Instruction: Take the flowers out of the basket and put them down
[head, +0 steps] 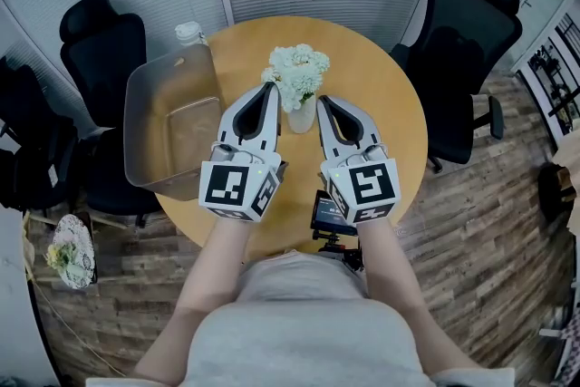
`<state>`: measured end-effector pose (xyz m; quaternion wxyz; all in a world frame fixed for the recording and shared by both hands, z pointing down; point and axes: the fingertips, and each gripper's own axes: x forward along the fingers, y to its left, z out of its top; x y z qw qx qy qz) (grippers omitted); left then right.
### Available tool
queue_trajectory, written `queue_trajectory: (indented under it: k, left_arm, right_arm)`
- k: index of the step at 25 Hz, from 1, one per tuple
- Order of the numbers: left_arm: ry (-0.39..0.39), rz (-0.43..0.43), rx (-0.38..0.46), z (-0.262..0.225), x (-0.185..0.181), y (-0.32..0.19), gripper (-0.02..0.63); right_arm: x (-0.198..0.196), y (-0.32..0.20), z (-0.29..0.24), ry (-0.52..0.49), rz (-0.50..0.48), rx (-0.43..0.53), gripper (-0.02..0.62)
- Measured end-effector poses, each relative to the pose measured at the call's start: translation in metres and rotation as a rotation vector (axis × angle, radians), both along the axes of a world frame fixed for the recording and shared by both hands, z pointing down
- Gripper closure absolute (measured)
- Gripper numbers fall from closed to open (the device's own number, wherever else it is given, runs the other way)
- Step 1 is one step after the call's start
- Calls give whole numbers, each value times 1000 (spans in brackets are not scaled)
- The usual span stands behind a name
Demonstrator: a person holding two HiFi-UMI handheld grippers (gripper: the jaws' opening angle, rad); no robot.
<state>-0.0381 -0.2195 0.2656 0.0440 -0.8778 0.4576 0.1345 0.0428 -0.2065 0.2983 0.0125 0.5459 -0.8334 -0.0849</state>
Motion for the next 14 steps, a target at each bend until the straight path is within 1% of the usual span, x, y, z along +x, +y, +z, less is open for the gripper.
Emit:
queue_trajectory:
  k: [14]
  left_arm:
    - [5,-4,-11,3,-1,1,601]
  right_arm:
    - [3,2,4,-18,0,-13,572]
